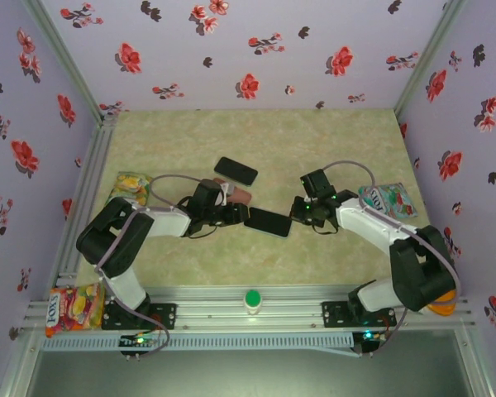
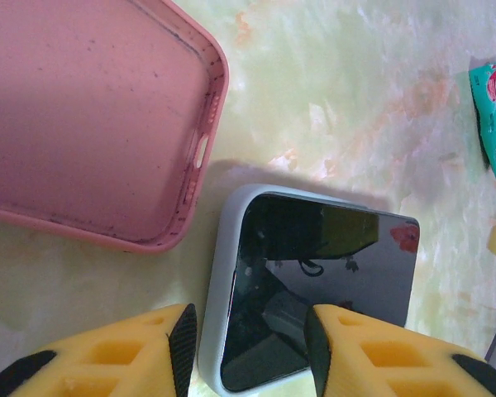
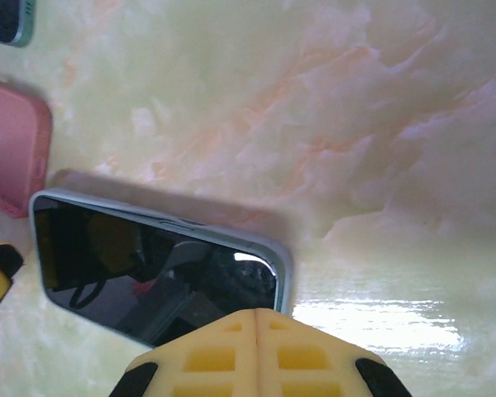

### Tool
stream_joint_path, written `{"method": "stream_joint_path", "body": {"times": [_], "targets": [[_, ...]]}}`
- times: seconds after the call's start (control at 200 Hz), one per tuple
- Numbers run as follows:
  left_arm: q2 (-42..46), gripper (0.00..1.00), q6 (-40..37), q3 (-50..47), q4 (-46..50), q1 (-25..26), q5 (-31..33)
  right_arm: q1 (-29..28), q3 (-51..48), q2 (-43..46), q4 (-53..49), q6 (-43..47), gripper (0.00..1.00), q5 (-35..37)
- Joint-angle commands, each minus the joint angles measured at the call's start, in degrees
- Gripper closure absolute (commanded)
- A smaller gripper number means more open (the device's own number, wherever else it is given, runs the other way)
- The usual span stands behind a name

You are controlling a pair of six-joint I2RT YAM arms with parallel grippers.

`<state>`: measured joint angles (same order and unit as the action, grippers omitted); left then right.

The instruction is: Put the phone into the phone case

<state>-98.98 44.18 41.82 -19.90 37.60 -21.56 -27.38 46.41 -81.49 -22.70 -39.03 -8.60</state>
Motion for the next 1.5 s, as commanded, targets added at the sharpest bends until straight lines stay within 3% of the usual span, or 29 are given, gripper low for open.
{"method": "stream_joint_path", "body": {"times": [0.0, 0.825, 1.49], "targets": [[1.3, 0.56, -1.4, -0.5, 1.4, 0.2, 0.8, 0.2, 1.4, -1.8, 1.9, 1.5, 1.0, -1.2], [1.2, 0.56, -1.5, -0.9, 1.4, 0.2, 0.6, 0.5, 1.1, -10.0, 5.0, 1.9, 1.0, -1.2], [0.4, 0.56, -1.2, -0.8, 0.7, 0.3, 0.5, -1.9, -0.6, -15.3, 1.8, 1.3, 1.0, 4.8]]}}
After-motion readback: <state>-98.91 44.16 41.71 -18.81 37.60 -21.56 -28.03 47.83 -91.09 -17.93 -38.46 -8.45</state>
